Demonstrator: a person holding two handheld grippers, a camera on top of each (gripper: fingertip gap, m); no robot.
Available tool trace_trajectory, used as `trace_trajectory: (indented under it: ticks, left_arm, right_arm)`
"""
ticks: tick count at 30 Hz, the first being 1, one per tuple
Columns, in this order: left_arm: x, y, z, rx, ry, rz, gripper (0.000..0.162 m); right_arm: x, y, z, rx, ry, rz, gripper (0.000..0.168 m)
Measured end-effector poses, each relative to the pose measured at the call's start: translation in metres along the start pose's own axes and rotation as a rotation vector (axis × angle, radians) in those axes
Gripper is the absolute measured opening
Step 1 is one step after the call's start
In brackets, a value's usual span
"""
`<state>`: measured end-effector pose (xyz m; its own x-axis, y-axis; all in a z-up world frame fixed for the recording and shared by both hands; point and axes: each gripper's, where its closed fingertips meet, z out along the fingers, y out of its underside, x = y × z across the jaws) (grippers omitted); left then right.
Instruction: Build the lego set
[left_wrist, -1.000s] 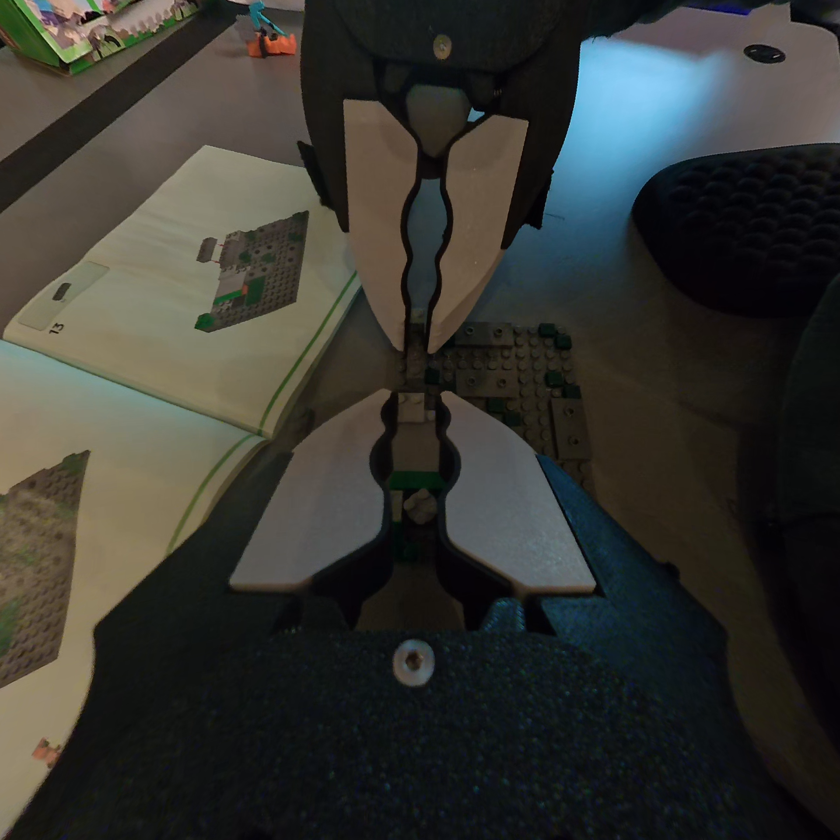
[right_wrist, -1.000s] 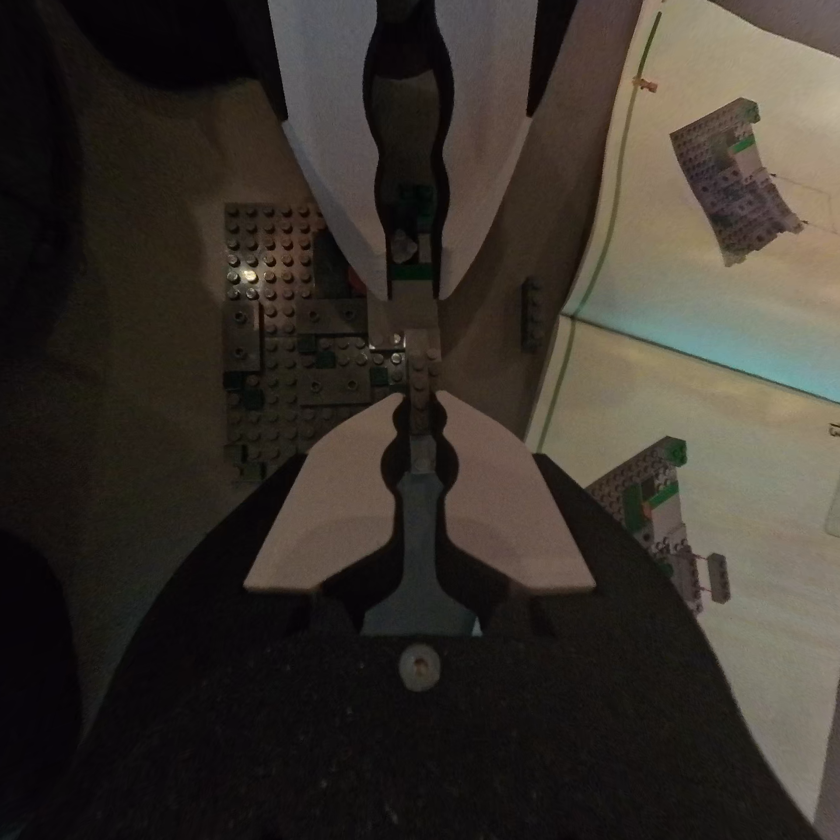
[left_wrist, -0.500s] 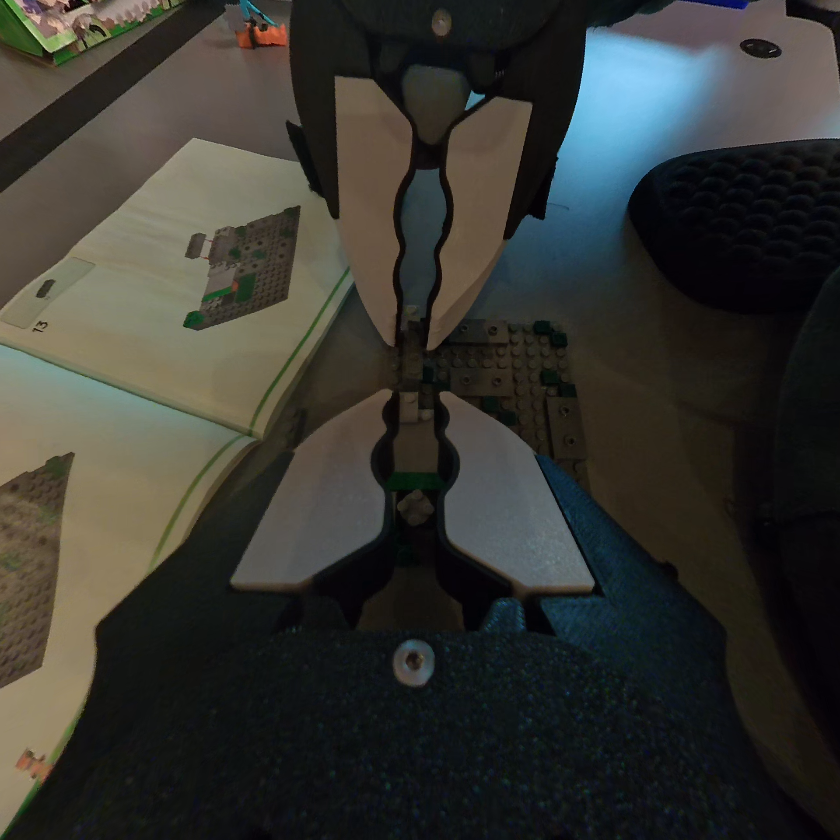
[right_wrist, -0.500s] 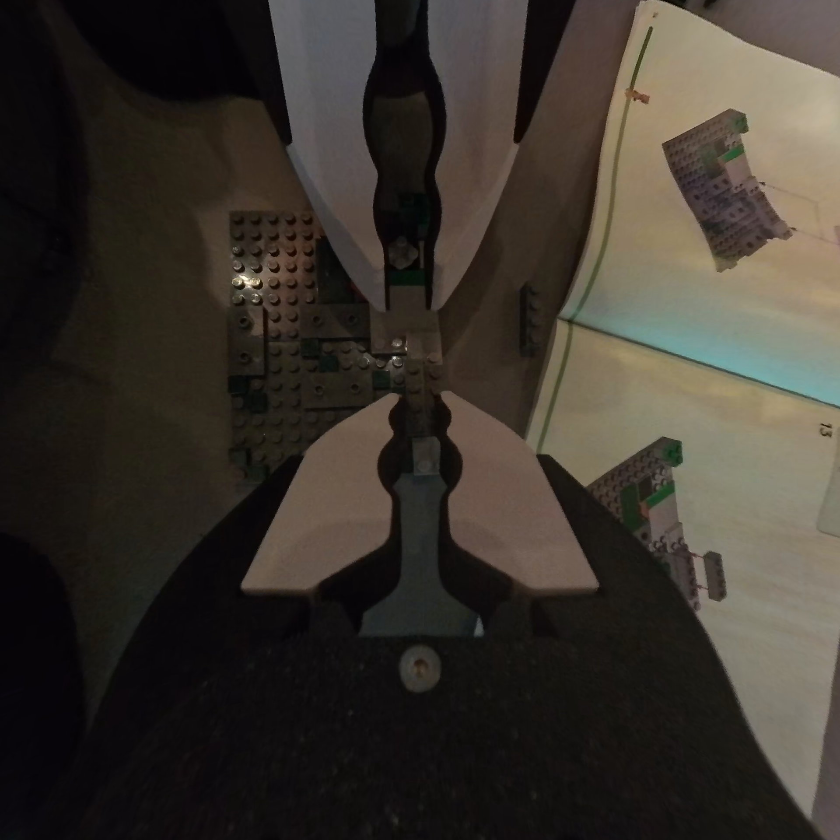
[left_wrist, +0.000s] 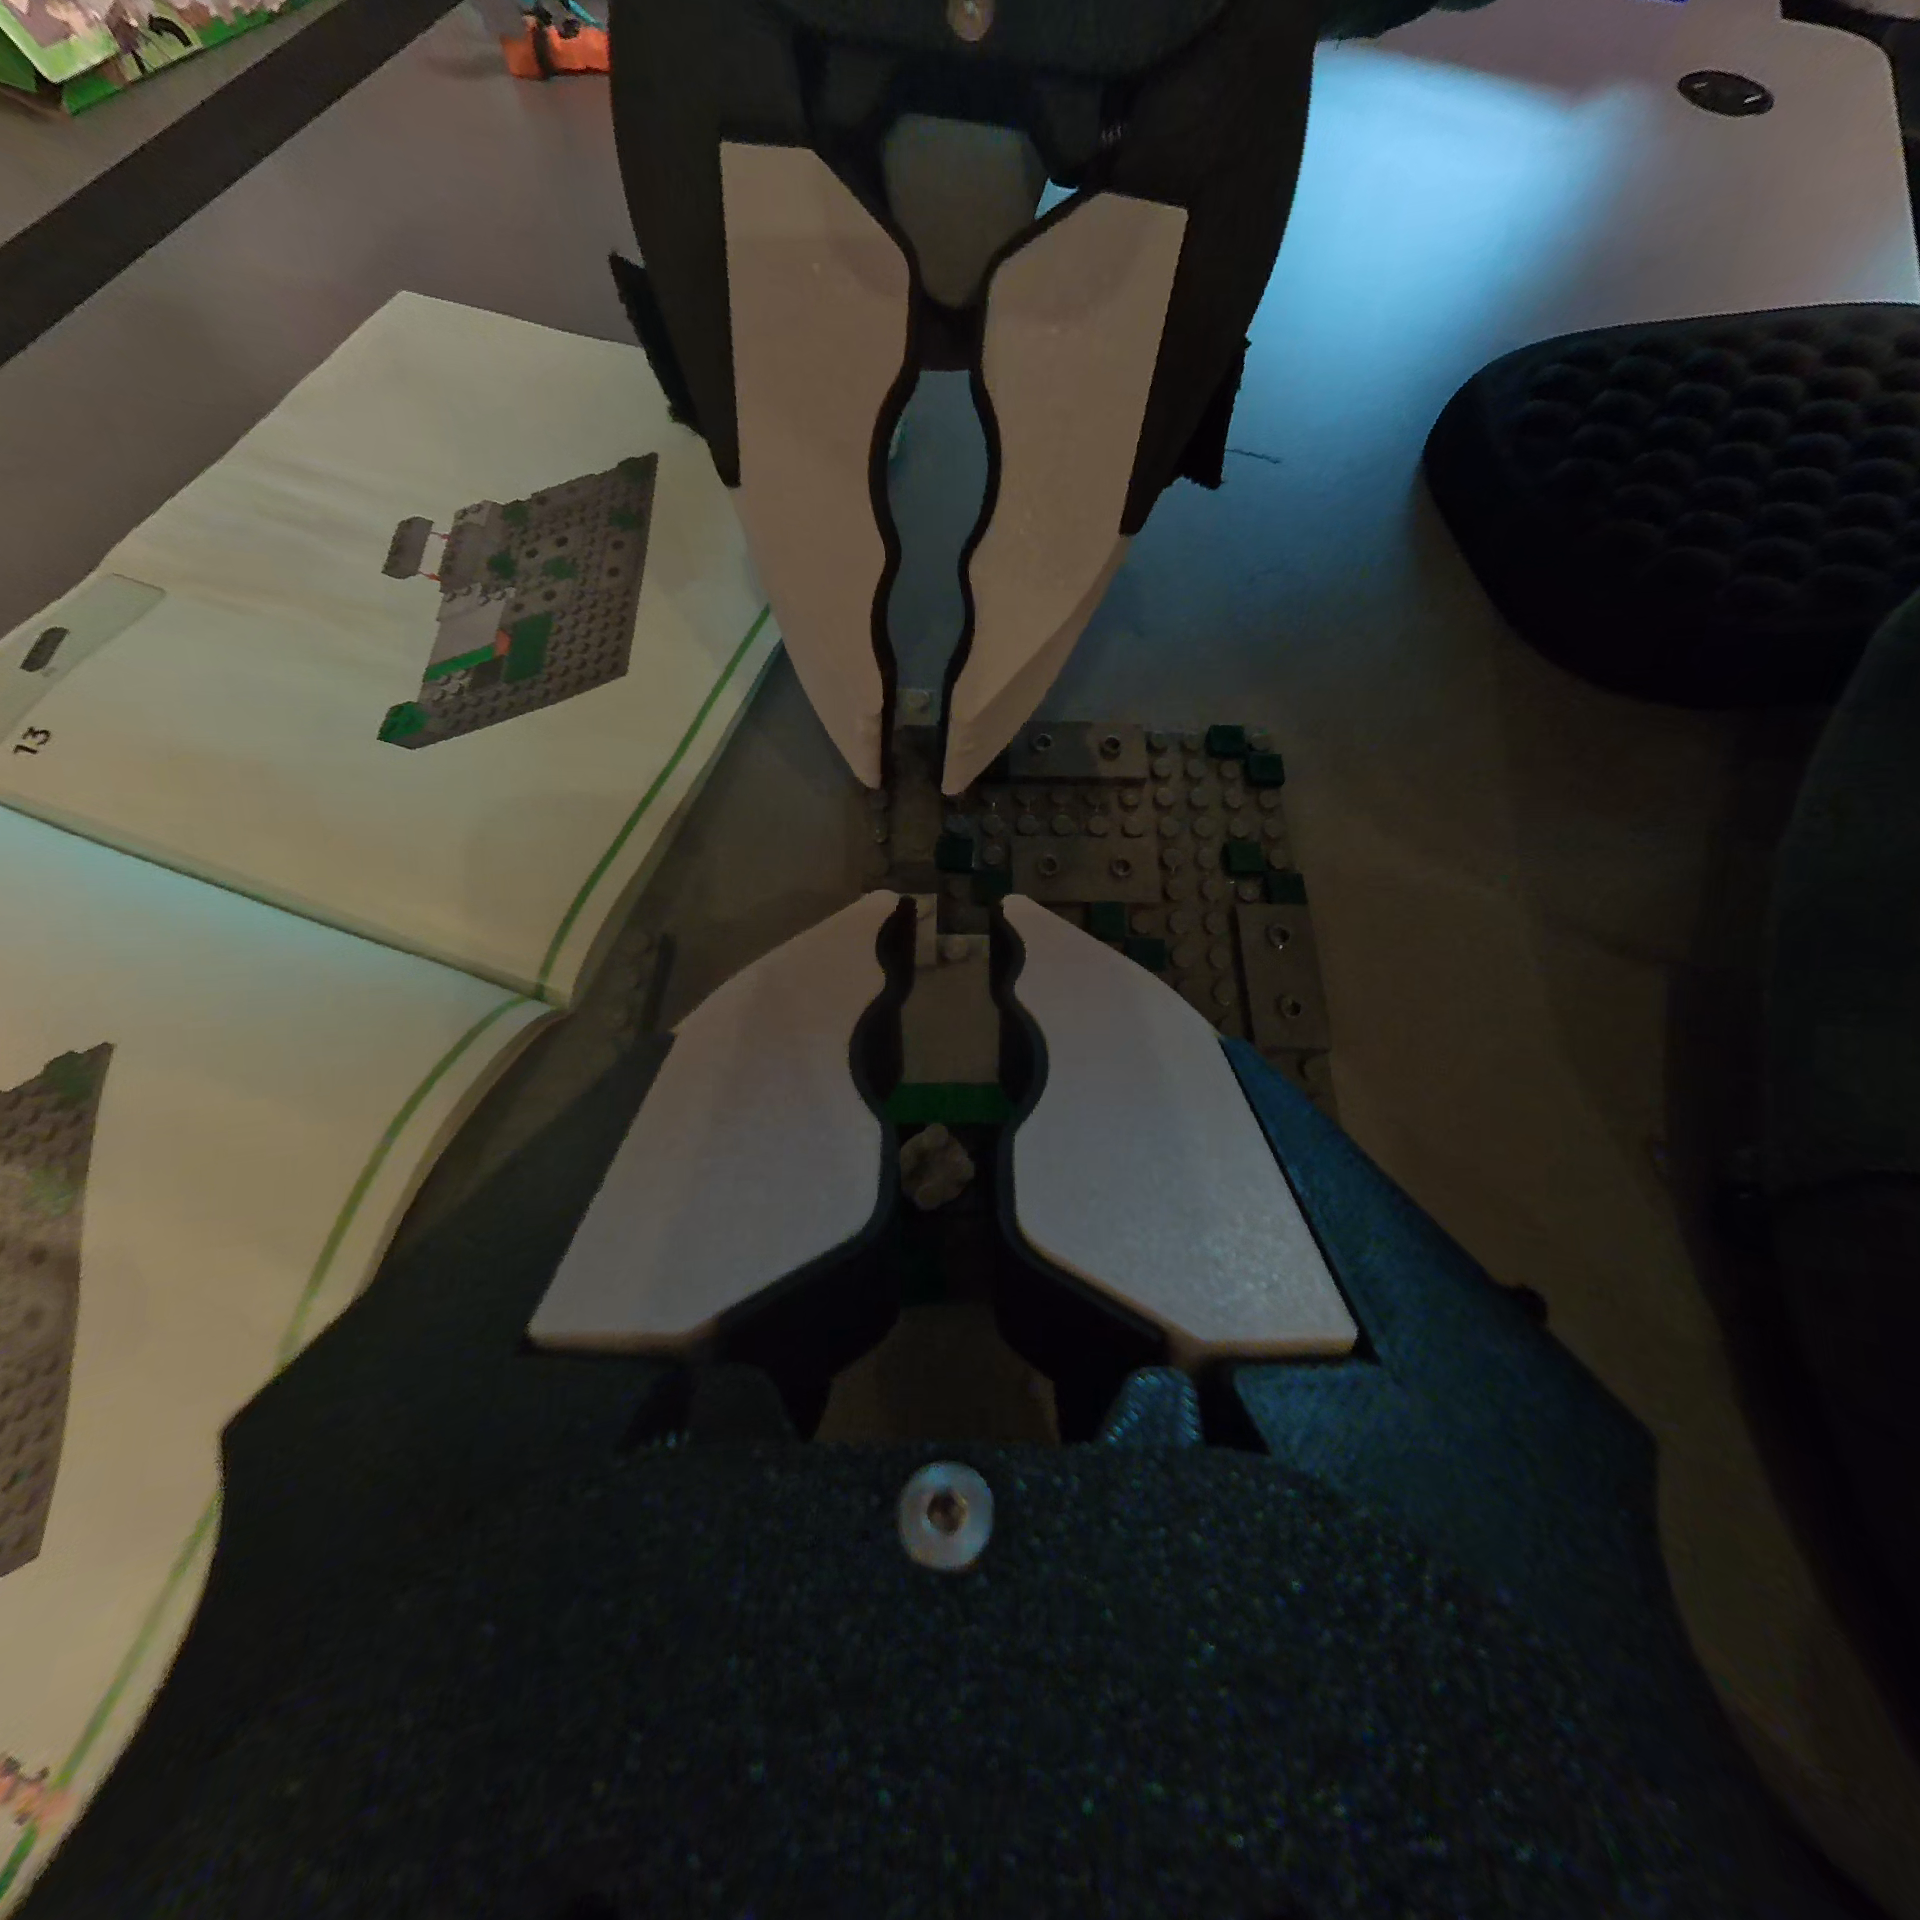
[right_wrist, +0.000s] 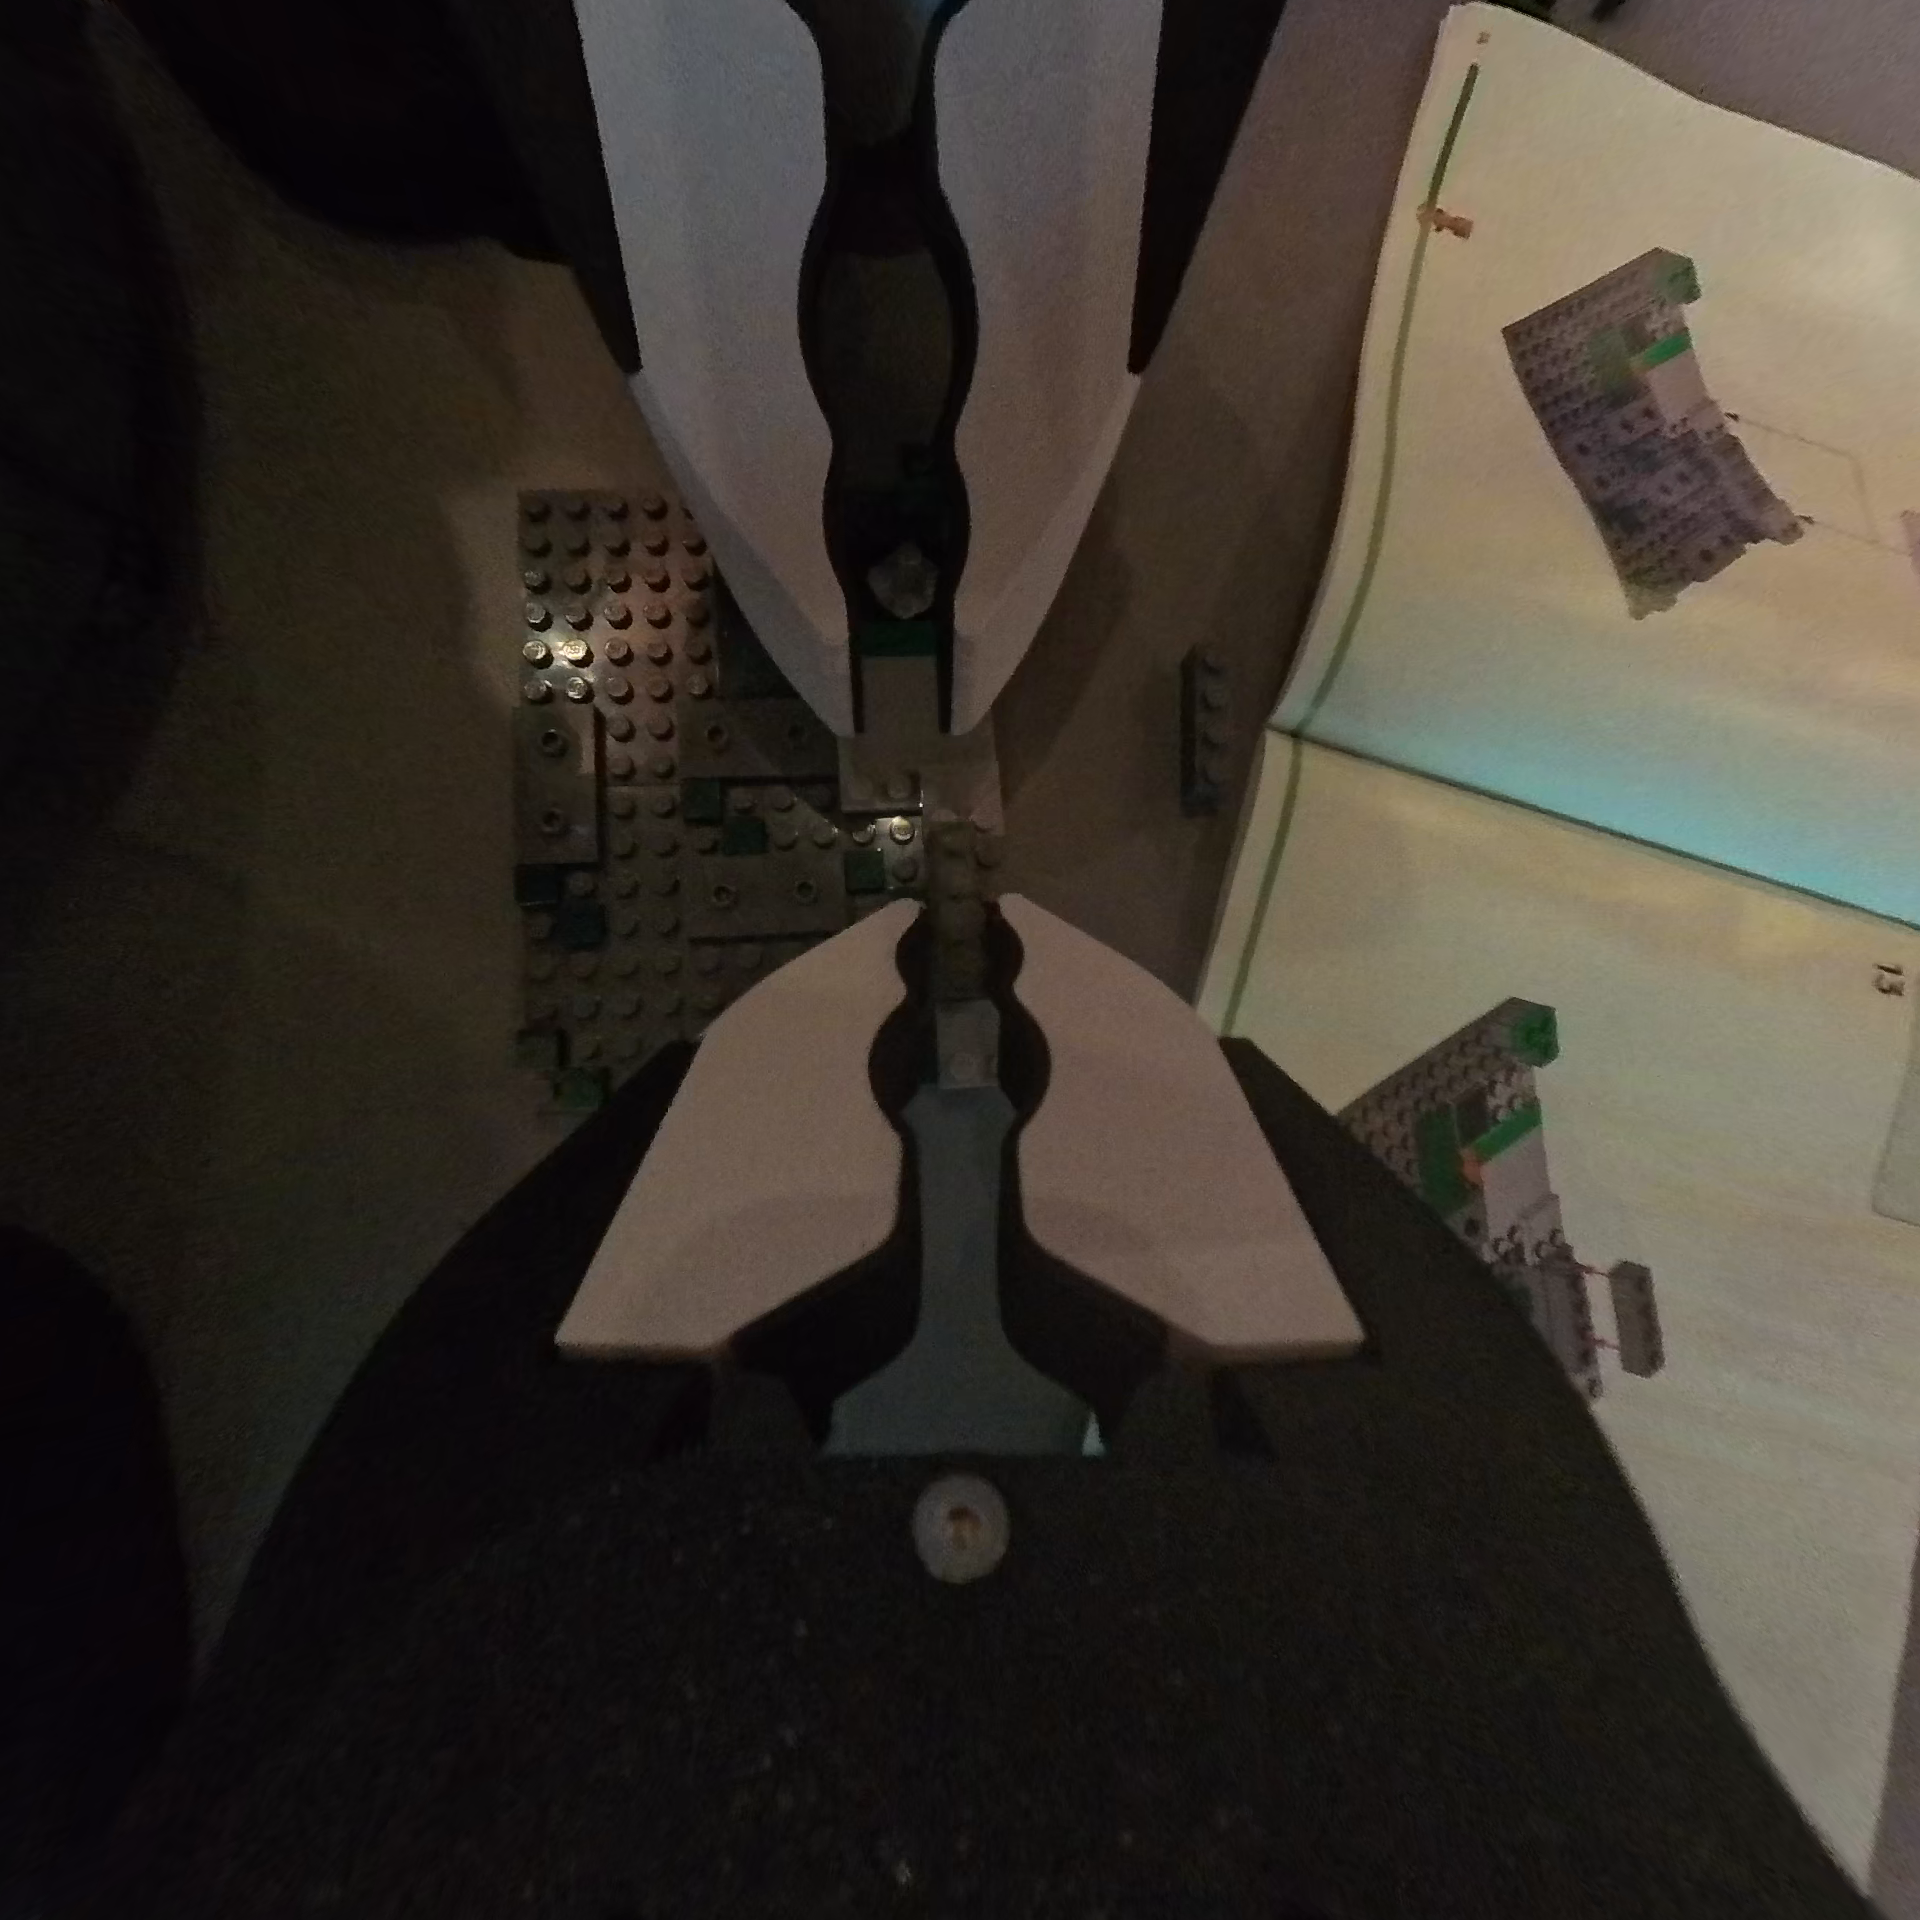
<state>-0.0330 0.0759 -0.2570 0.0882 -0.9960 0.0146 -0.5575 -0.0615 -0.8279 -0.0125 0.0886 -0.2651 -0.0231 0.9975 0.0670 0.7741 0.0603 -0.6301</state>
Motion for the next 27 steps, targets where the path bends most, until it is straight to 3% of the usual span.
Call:
trace_trajectory:
  ticks: [21,27]
  left_arm:
    - [0.001,0.000,0.001,0.000,0.001,-0.002,0.013]
    - [0.000,-0.001,0.000,0.005,-0.003,-0.005,0.012]
  right_arm:
    - [0.000,-0.003,-0.005,0.014,0.003,-0.001,0.012]
    - [0.003,0.012,-0.015,-0.002,0.015,0.038,0.027]
